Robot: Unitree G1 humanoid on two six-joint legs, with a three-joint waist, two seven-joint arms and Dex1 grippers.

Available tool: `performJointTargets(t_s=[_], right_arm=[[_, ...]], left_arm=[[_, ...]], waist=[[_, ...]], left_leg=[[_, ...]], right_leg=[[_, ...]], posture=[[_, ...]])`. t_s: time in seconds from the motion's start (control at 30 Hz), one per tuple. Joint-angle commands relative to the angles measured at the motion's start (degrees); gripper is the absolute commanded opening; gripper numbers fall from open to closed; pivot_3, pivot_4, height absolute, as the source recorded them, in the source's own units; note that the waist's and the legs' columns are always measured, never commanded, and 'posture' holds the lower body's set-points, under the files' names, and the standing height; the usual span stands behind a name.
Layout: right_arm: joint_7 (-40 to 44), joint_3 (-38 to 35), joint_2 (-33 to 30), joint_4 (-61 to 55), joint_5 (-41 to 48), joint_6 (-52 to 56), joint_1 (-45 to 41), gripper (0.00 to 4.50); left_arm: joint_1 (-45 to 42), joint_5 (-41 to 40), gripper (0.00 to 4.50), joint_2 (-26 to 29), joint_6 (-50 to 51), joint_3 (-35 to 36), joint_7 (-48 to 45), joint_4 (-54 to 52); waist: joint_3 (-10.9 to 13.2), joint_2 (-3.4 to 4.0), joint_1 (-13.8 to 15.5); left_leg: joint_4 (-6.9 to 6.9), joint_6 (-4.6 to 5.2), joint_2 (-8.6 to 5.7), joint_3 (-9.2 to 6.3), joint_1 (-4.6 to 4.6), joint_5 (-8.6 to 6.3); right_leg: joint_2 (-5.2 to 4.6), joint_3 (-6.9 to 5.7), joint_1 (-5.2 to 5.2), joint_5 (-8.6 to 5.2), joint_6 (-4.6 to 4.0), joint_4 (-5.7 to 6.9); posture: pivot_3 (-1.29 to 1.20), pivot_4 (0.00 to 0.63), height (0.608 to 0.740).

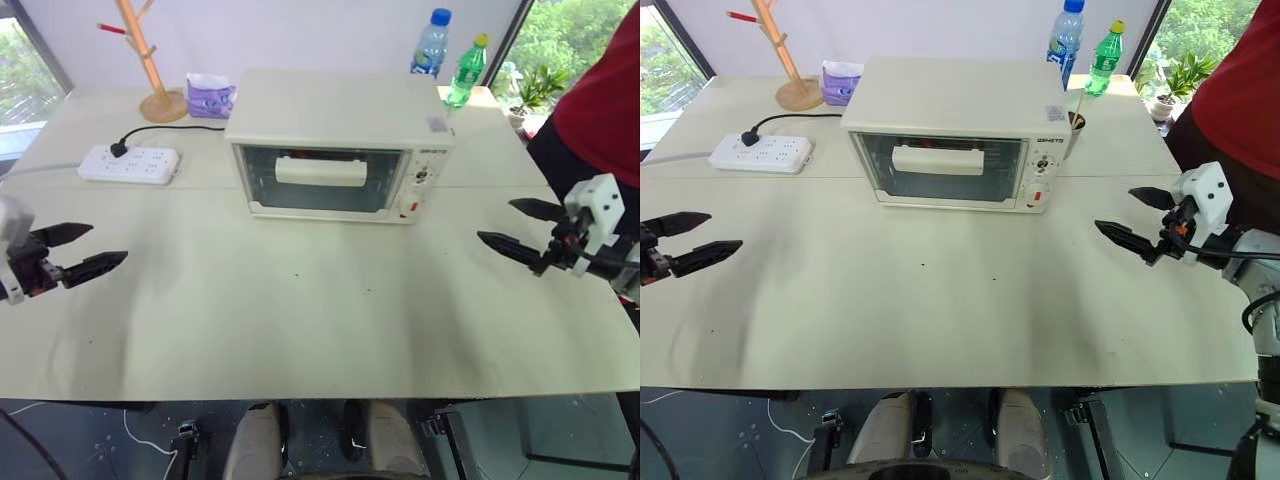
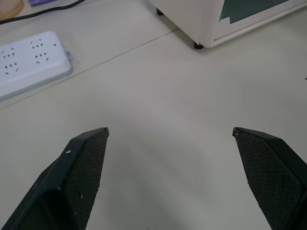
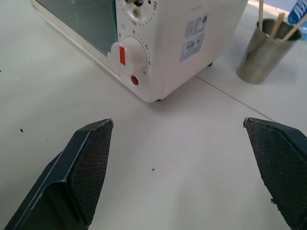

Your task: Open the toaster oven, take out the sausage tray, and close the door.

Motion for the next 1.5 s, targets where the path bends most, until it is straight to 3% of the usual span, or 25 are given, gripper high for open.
performJointTargets(t_s=[0.03,0.5,0.73,1.1,1.5], right_arm=[[0.5,-1.0,-1.1,-0.6,-0.2,-1.0,-1.0,4.50],[-0.4,-0.7,-0.2,-3.7,0.5,2.4,-1.0,4.50],[0.5,4.2,1.0,-9.1,3.2,6.3,-6.0,4.50],[-0.5,17.2,10.6,-7.3,1.8,9.3,-19.0,4.50],[-2.4,23.3,20.6,0.2,-3.2,5.6,-26.5,4.50]], left_arm=[[0.8,-0.1,4.40,-0.1,-1.5,2.0,-0.3,-2.0],[-4.9,-1.2,4.40,-0.1,1.2,0.7,3.0,-2.1],[-14.0,-9.6,4.40,-0.6,10.3,-6.3,0.7,-10.6],[-32.9,-7.9,4.40,-5.4,9.6,-23.6,-5.7,-6.5],[-34.4,-6.3,4.40,-6.4,7.5,-24.6,-8.6,-4.6]], waist=[[0.0,0.00,0.0],[0.0,0.00,0.0],[0.0,0.00,0.0],[0.0,-0.01,0.0],[0.0,-0.01,-0.3]], left_leg=[[0.00,0.00,0.00,0.00,0.00,0.00],[0.00,0.00,0.00,0.02,0.00,0.00],[0.03,-0.01,-0.02,0.00,-0.01,0.01],[0.07,-0.02,-0.05,-0.05,-0.05,0.03],[0.11,-0.03,-0.05,-0.07,-0.09,0.04]], right_leg=[[0.00,0.00,0.00,0.00,0.00,0.00],[0.01,0.00,0.00,0.01,0.01,0.01],[0.00,0.01,0.02,0.02,0.02,0.02],[0.09,0.01,0.02,0.02,0.02,0.09],[0.10,0.00,-0.02,0.03,0.03,0.11]], posture=[[0.00,0.150,0.722],[0.00,0.150,0.722],[0.00,0.150,0.722],[0.00,0.150,0.722],[0.00,0.150,0.722]])
